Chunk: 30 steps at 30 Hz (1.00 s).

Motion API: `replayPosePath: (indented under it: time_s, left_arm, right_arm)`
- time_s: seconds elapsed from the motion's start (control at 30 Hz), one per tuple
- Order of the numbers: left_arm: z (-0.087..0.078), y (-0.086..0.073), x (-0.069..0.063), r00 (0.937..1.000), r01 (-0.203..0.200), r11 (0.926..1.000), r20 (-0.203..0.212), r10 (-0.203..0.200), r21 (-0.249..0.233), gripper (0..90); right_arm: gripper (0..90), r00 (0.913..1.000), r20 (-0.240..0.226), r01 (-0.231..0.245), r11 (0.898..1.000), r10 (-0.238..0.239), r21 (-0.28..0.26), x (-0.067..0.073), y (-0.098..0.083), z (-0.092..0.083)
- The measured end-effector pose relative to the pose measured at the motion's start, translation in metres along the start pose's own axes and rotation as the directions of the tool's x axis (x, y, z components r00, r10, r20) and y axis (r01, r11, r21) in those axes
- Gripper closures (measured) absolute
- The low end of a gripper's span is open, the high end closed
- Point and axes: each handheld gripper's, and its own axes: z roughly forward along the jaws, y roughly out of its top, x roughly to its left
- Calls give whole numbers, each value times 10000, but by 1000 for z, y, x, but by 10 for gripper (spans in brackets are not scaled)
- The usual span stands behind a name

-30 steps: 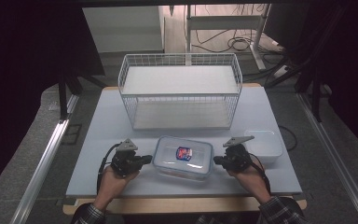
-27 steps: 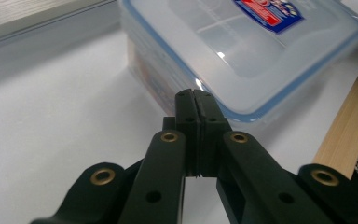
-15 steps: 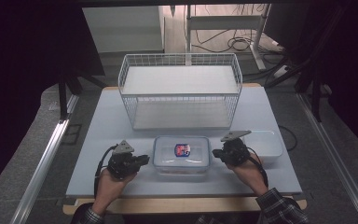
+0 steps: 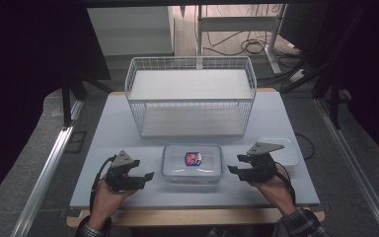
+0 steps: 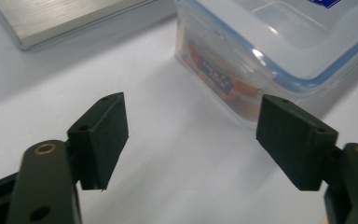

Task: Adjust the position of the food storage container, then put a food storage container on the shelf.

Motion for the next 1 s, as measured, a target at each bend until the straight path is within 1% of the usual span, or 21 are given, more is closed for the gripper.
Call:
replayPosePath:
  time_s: [0.07,0.13,0.2,0.23,0.3,0.37,0.4,0.47,0.5,0.57,0.6,0.63,0.7,0.83,0.9,1.0]
  left_arm:
    - [-2,-1,2,10000,4,9999,12,-4,-105,215]
    - [-3,-1,2,10000,30,9999,37,-30,-144,197]
    - [-3,-2,2,10000,20,9999,-26,-20,-104,172]
    - [-3,-2,2,10000,24,10000,47,-24,-88,142]
    - [-2,-2,2,9999,-29,10000,126,30,-56,115]
    - [1,-1,1,9998,-53,10000,210,52,64,86]
    - [2,-1,1,9994,-78,9999,323,75,89,73]
    - [4,0,0,9980,-84,9999,633,75,138,36]
    - [5,0,-1,9974,-143,9998,714,133,139,29]
    - [5,1,-1,9964,-190,9998,822,197,-89,23]
    - [5,2,0,9953,-106,9997,964,125,-197,15]
    - [4,2,1,9949,-23,9996,1008,53,-291,15]
    - [4,4,3,9956,118,9992,930,-82,-382,14]
    - [5,11,6,9971,137,9998,757,-124,-161,27]
    - [7,16,5,9975,61,10000,707,-56,-73,32]
    - [12,24,2,9969,-127,9999,778,118,104,35]
  right_arm:
    - [291,10000,-81,46,10000,-46,27,1,-3,-1]
    - [248,9999,-100,85,10000,-84,14,2,-7,-2]
    - [213,9999,-106,75,10000,-75,45,2,-10,-1]
    - [189,10000,-82,27,10000,-27,35,1,-11,0]
    - [151,9999,-157,-60,10000,60,6,0,-11,1]
    - [115,9998,-182,-66,9999,63,-128,-1,-10,2]
    - [103,9998,-210,-8,9999,5,-149,-1,-9,2]
    - [87,9997,-226,61,9995,-68,-301,0,-7,3]
    - [84,9996,-293,48,9994,-57,-332,0,-7,3]
    - [76,9994,-344,-27,9989,10,-478,1,-5,3]
    - [72,9992,-404,-65,9987,44,-509,1,-5,3]
    - [67,9989,-453,-101,9985,76,-545,1,-5,3]
    - [58,9986,-514,-126,9979,94,-630,1,-4,4]
    - [44,9981,-617,-108,9980,70,-627,1,0,9]
    - [45,9984,-563,15,9982,-49,-604,1,3,11]
    - [33,9990,-456,-45,9987,21,-515,2,7,15]
